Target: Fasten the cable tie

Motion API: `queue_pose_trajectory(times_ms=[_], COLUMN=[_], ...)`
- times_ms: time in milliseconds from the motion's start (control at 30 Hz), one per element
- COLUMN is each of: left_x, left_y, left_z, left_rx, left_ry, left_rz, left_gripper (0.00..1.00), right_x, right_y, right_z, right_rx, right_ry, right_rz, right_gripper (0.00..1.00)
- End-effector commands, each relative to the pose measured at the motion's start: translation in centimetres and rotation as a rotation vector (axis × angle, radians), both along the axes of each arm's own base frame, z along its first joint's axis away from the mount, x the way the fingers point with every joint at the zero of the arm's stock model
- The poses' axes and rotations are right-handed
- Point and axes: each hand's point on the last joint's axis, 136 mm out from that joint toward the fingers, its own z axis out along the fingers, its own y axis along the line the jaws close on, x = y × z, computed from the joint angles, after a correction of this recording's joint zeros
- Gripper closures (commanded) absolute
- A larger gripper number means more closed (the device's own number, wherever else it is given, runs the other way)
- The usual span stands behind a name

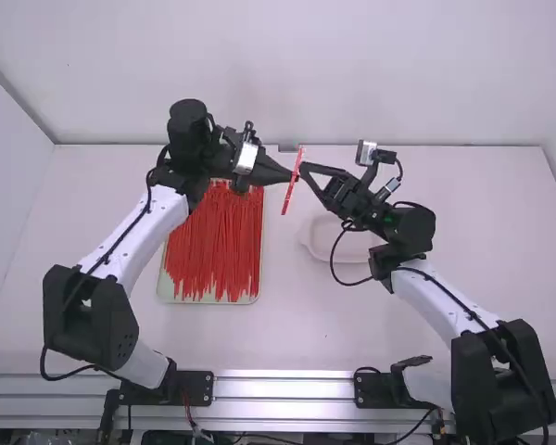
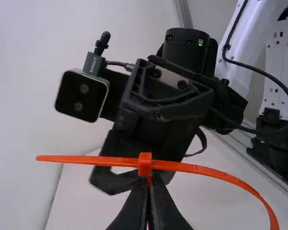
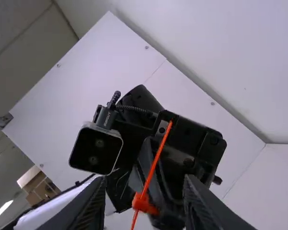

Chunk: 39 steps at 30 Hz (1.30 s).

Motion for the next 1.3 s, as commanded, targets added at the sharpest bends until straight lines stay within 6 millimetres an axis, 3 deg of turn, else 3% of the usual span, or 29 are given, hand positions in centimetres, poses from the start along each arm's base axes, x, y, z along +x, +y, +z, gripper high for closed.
queue_pose_trajectory(times_ms=[0, 333, 367, 400, 467, 533, 933, 1100, 1267], left_x=[-0.9, -1.4, -1.5, -1.6, -1.6, -1.5, -1.6, -1.8, -2.0], left_y=[-0.6, -1.1, -1.2, -1.3, -1.3, -1.3, -1.2, -1.2, -1.0], left_z=[-0.4, -1.3, -1.3, -1.3, -1.3, -1.3, -1.6, -2.4, -4.6], left_rx=[0.004, 0.005, 0.005, 0.006, 0.006, 0.005, 0.02, 0.035, 0.036], left_ry=[0.025, 0.029, 0.031, 0.032, 0.032, 0.03, 0.09, 0.152, 0.157], left_rz=[-0.046, -0.065, -0.065, -0.07, -0.069, -0.069, -0.069, -0.07, -0.066], left_gripper=[0.98, 0.98, 0.98, 0.98, 0.98, 0.98, 0.98, 0.98, 0.98], right_x=[0.3, 0.3, 0.3, 0.3, 0.2, 0.2, -0.1, -0.1, 0.0], right_y=[-0.2, -0.2, -0.2, -0.2, -0.2, -0.2, -0.2, -1.6, -3.3], right_z=[1.3, 1.3, 1.3, 1.3, 1.3, 1.3, 1.7, 2.8, 3.4], right_rx=[0.023, 0.025, 0.024, 0.024, 0.024, 0.023, 0.023, 0.056, 0.066], right_ry=[-0.027, -0.023, -0.024, -0.024, -0.024, -0.024, -0.063, -0.093, -0.127], right_rz=[-0.019, -0.018, -0.018, -0.017, -0.015, -0.014, -0.017, -0.034, -0.06], right_gripper=[0.56, 0.59, 0.63, 0.75, 0.82, 1.0, 1.0, 1.0, 1.0])
